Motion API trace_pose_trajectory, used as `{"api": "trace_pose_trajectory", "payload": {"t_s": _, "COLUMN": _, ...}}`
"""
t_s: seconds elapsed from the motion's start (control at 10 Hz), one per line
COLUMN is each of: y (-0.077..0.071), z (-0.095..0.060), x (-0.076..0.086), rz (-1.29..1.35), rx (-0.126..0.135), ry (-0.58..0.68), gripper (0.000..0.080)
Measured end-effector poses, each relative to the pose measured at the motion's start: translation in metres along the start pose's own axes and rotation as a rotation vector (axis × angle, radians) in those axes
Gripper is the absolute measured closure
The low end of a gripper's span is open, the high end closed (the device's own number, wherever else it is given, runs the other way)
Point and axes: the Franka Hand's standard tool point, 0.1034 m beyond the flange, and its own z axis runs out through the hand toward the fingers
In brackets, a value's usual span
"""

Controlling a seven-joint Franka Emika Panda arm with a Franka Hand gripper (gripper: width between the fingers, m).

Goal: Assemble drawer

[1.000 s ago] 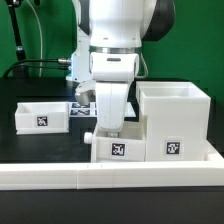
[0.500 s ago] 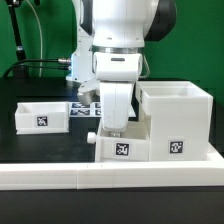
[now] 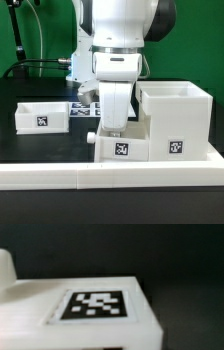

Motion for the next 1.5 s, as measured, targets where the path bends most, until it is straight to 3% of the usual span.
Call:
{"api": "trace_pose_trajectory", "payload": {"t_s": 0.6, "y": 0.0001, "z": 0.0000, "x": -0.0003, "rz": 0.001, "rx": 0.000, "ry": 0.000, "gripper": 0.0757}}
{"api": "trace_pose_trajectory", "payload": {"t_s": 0.8, "y": 0.0009, "z": 0.0004, "x": 0.0006, "rz": 0.004, "rx": -0.021, "ry": 0.006, "gripper": 0.0757}}
{"api": "trace_pose_trajectory", "payload": {"t_s": 1.5, "y": 0.0015, "z": 0.0008, "x": -0.0040, "rz": -0.017, "rx": -0.006, "ry": -0.002, "gripper": 0.0757}}
